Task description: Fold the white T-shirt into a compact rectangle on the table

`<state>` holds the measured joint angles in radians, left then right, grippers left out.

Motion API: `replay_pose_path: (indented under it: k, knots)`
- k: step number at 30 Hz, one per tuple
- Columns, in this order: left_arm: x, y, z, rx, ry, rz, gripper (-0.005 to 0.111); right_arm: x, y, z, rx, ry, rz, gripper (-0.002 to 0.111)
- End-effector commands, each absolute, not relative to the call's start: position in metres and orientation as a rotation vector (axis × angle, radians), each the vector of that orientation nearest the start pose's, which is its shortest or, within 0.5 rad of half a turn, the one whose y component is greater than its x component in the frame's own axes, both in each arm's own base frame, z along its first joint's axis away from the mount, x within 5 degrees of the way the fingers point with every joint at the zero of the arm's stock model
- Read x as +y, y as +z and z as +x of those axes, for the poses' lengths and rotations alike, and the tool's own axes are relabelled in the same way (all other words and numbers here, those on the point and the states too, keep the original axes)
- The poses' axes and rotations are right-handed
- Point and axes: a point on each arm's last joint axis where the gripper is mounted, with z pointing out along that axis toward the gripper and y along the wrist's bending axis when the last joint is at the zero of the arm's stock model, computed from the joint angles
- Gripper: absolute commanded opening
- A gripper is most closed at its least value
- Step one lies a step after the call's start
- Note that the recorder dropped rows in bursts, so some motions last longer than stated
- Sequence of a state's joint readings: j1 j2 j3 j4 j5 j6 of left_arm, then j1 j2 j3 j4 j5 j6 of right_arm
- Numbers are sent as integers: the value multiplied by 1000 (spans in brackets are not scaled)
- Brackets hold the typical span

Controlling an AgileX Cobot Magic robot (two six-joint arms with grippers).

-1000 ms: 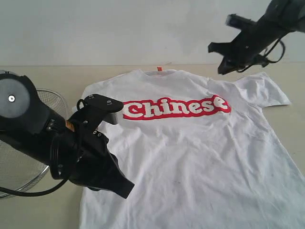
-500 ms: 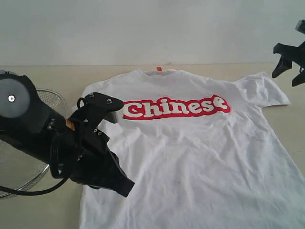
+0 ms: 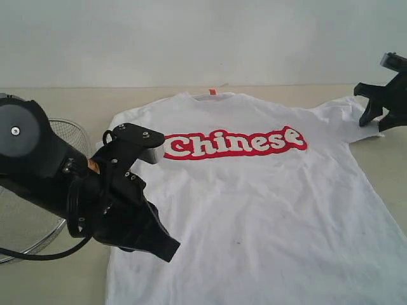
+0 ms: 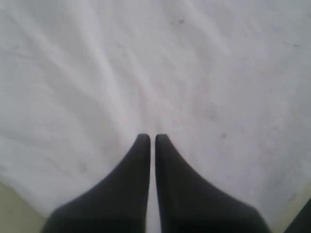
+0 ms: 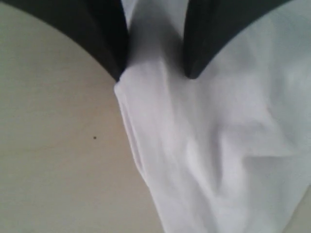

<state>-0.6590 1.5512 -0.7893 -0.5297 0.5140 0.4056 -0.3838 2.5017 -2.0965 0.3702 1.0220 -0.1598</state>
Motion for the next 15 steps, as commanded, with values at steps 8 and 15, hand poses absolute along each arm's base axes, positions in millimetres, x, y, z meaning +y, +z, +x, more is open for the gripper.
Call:
replay_pose_path:
  k: [8,15]
  knots:
    - [-190,191,208,2612,-561,878,5,-147,125,503,2698,361,419,0]
    - [-190,191,208,2613,-562,879,5,-145,170,502,2614,344,365,0]
